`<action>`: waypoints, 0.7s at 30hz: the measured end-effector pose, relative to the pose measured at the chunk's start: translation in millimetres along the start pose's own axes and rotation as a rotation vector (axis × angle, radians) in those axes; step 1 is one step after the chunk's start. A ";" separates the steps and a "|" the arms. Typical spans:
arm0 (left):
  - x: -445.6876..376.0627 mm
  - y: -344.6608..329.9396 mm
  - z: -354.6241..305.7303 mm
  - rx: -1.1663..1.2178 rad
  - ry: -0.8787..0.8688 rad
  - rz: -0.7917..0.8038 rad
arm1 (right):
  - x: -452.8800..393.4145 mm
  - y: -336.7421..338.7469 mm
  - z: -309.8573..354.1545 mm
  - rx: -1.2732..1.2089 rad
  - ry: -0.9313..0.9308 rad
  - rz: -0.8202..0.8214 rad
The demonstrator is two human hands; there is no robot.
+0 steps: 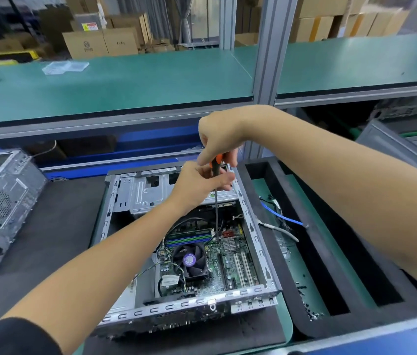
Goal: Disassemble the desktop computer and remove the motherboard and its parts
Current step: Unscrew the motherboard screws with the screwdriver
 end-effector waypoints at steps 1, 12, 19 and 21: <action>0.3 2.0 0.3 0.005 -0.006 0.012 | -0.2 -0.9 -0.3 0.004 0.025 -0.019; 7.0 5.5 -2.0 -0.033 -0.020 0.116 | 2.8 -9.3 -0.1 0.114 0.195 0.011; 3.9 8.4 -2.7 -0.051 -0.039 0.015 | 4.0 -1.5 -8.0 0.032 -0.045 -0.075; 4.8 11.5 2.2 -0.081 -0.017 0.058 | 2.1 -4.7 -5.6 0.050 -0.026 -0.050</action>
Point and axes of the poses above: each hand's wrist, its own x-axis away from the middle knuckle, its own y-axis out of the back of the hand, z = x × y, the point moved 3 cm from there along -x, towards the middle knuckle, and after that the axes turned 4 degrees about y, right-handed, at the moved point
